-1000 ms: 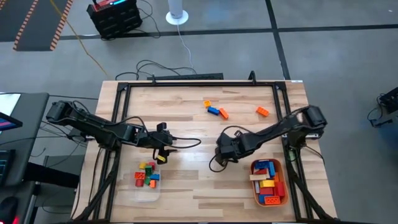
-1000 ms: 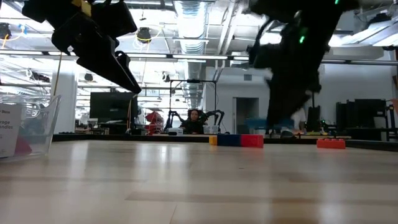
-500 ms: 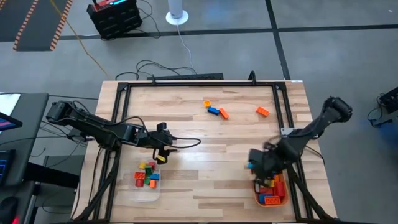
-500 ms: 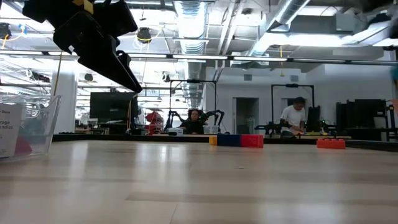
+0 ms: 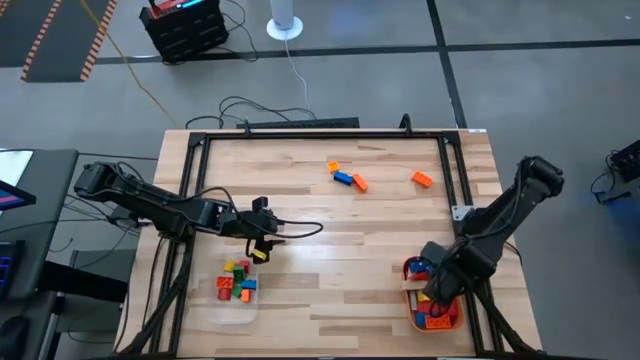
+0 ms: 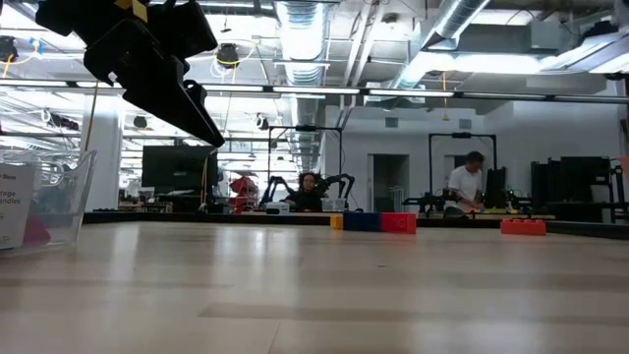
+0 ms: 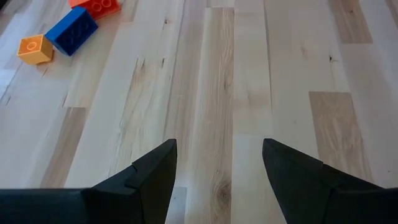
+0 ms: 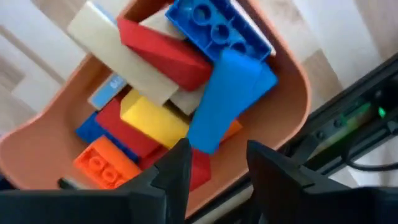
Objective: Sort blocks by size
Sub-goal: Put the large blue block into the orange bin, then put the large orange game piece into the orange bin
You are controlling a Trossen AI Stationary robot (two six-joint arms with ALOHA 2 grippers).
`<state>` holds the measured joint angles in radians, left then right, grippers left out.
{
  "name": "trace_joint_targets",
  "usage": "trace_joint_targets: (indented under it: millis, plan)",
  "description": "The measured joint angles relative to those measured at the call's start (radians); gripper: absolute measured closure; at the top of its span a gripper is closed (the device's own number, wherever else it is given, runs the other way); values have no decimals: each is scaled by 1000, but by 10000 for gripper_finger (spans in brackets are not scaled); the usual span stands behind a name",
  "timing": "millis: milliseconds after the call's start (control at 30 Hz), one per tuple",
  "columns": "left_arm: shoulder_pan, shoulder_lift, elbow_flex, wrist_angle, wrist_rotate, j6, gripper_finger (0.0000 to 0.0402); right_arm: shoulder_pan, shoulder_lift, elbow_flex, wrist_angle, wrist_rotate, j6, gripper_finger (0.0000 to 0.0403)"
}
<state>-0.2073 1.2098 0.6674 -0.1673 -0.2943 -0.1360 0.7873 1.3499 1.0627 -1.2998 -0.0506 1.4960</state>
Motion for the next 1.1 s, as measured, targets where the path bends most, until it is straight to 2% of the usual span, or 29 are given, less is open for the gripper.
trace_joint_targets:
  millis: [100,167,233,333,367,433,500,567,667,767,900,1100]
  plan:
    - [0,0,0,0,0,0,171,-31,-17,18,-18,-2,-23,213]
    - [0,0,0,0,0,5,171,-65,-23,35,-71,33,-74,213]
    - [1,0,0,0,0,13,171,-106,-23,40,-158,147,-128,213]
    - [6,0,1,-1,0,12,171,-184,-22,25,-224,429,-224,215]
    - [6,0,1,-2,0,10,171,-219,-22,13,-224,492,-267,216]
    - [6,0,1,-3,0,10,171,-305,-23,-17,-212,548,-378,216]
    - [6,0,1,-7,0,9,171,-423,-31,-66,-183,551,-489,216]
    - [6,0,1,-13,0,11,171,-543,-55,-141,-81,539,-617,216]
    - [6,0,1,-30,0,18,171,-736,-109,-261,105,434,-829,217]
    - [6,0,1,-39,0,19,171,-922,-158,-348,228,389,-967,217]
    - [6,0,1,-50,0,21,171,-1155,-184,-355,278,337,-1082,216]
    - [34,0,1,-46,0,30,171,-1398,-158,-330,310,243,-1216,198]
